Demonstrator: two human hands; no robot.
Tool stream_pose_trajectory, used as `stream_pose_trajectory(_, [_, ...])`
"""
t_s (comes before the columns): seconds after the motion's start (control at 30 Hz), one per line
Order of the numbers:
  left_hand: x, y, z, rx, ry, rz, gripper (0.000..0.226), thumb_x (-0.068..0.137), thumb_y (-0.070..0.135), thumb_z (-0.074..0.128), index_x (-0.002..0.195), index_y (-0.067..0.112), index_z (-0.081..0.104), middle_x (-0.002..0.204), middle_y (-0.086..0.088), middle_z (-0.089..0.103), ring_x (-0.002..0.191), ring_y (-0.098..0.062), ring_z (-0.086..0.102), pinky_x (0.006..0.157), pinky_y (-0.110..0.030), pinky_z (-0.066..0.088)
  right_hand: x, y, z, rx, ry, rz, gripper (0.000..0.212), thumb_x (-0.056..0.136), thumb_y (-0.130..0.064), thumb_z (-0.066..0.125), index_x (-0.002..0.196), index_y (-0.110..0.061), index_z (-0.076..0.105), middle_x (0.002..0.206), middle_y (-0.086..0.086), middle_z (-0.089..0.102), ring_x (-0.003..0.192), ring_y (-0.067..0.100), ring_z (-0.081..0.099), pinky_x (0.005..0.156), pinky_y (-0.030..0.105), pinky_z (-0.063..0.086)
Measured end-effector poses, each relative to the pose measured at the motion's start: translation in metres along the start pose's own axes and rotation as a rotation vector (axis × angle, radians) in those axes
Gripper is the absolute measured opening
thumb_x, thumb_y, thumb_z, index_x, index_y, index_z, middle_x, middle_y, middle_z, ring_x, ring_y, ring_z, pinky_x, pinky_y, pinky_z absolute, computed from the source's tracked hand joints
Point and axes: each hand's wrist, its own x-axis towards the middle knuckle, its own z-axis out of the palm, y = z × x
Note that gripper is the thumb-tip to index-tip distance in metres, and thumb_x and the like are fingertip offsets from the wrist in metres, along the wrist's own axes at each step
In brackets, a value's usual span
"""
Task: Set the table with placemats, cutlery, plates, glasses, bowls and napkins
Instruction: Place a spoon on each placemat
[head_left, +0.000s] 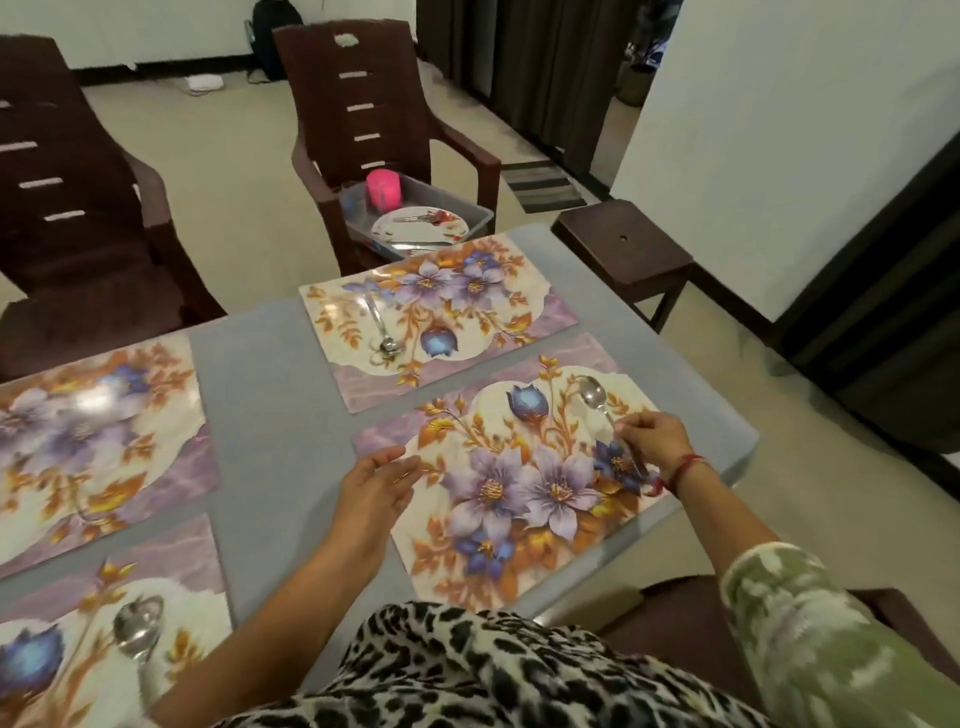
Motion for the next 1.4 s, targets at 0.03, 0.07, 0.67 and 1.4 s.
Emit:
stream_pose_trajectory(0.03, [0.002, -0.001, 0.000, 0.011, 0.022, 0.002, 0.019, 0.094, 0.002, 0.048, 0.113, 0.007, 0.053, 0.098, -0.007, 0.065, 0.099, -0.023, 0.062, 0.101, -0.035, 0.041, 0.011, 0.003, -0.001, -0.015, 0.014, 0.000, 0.006, 0.081, 0.002, 0.066, 0.075, 0.003, 0.065, 0.066, 0.008, 0.059, 0.068, 0.014, 0.054, 0.054, 0.015, 0.045])
stream_pose_trajectory(0.07, [0.005, -0.001, -0.001, 0.015, 0.042, 0.002, 0.020, 0.095, 0.001, 0.047, 0.114, 0.006, 0.052, 0.099, -0.008, 0.065, 0.101, -0.025, 0.061, 0.102, -0.036, 0.040, 0.020, 0.005, 0.000, -0.041, 0.029, 0.006, 0.014, 0.080, -0.001, 0.067, 0.067, -0.001, 0.064, 0.066, 0.009, 0.058, 0.069, 0.017, 0.052, 0.059, 0.022, 0.046])
stream_pose_trajectory(0.67, [0.007, -0.003, -0.011, 0.015, 0.129, 0.007, 0.024, 0.100, 0.009, 0.039, 0.122, 0.007, 0.049, 0.114, -0.013, 0.062, 0.106, -0.026, 0.060, 0.094, -0.035, 0.044, 0.030, -0.008, 0.010, -0.688, 0.211, -0.159, 0.023, 0.092, -0.017, 0.050, 0.097, -0.008, 0.071, 0.099, 0.018, 0.068, 0.091, 0.036, 0.061, 0.078, 0.034, 0.049])
stream_pose_trajectory(1.4, [-0.046, 0.030, -0.134, -0.208, 0.465, 0.166, 0.017, 0.100, 0.008, 0.040, 0.114, 0.007, 0.050, 0.098, -0.006, 0.062, 0.096, -0.023, 0.060, 0.090, -0.033, 0.044, -0.157, -0.059, 0.207, -0.153, -0.372, -0.922, 0.028, 0.087, -0.032, 0.047, 0.095, -0.013, 0.065, 0.097, 0.001, 0.059, 0.093, 0.010, 0.049, 0.083, 0.022, 0.038])
